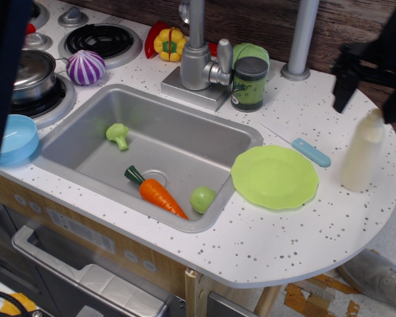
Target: Put detergent in sink
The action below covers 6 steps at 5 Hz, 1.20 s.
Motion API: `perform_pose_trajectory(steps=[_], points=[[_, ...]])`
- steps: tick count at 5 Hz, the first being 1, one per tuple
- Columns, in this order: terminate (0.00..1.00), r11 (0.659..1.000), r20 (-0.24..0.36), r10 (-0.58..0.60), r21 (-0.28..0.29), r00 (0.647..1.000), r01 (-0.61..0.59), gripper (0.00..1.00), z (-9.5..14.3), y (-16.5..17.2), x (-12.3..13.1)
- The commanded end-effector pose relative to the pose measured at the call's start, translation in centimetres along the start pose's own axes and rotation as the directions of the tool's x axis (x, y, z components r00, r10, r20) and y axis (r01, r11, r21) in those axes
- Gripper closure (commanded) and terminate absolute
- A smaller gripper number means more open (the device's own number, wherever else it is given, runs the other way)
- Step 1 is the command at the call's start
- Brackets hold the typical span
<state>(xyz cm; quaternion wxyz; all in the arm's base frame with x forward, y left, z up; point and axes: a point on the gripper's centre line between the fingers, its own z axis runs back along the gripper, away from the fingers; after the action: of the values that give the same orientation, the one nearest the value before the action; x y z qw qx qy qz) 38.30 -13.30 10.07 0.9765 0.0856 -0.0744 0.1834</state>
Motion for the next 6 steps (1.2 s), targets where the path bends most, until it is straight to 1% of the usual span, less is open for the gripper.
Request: perform_pose_trajectory(steps=[1, 2, 3, 4, 5, 6], points=[[0.0, 0.995, 0.072, 0.024, -0.102, 0.997, -0.017, 0.0, 1.6, -0.6, 1.5], [0.0, 0.992, 0.072, 0.039, -0.12, 0.997, -0.03, 0.0, 1.1, -1.2, 1.7], [0.0, 0.989, 0.091, 0.056, -0.139, 0.994, -0.043, 0.0, -0.1, -1.8, 1.5], [0.0, 0.98, 0.092, 0.082, -0.189, 0.992, -0.064, 0.0, -1.9, -1.8, 0.9], [0.0, 0.979, 0.058, 0.097, -0.188, 0.994, -0.085, 1.0, -2.5, -1.5, 0.6], [0.0, 0.981, 0.051, 0.096, -0.177, 0.994, -0.085, 1.0, -2.4, -1.0, 0.5]])
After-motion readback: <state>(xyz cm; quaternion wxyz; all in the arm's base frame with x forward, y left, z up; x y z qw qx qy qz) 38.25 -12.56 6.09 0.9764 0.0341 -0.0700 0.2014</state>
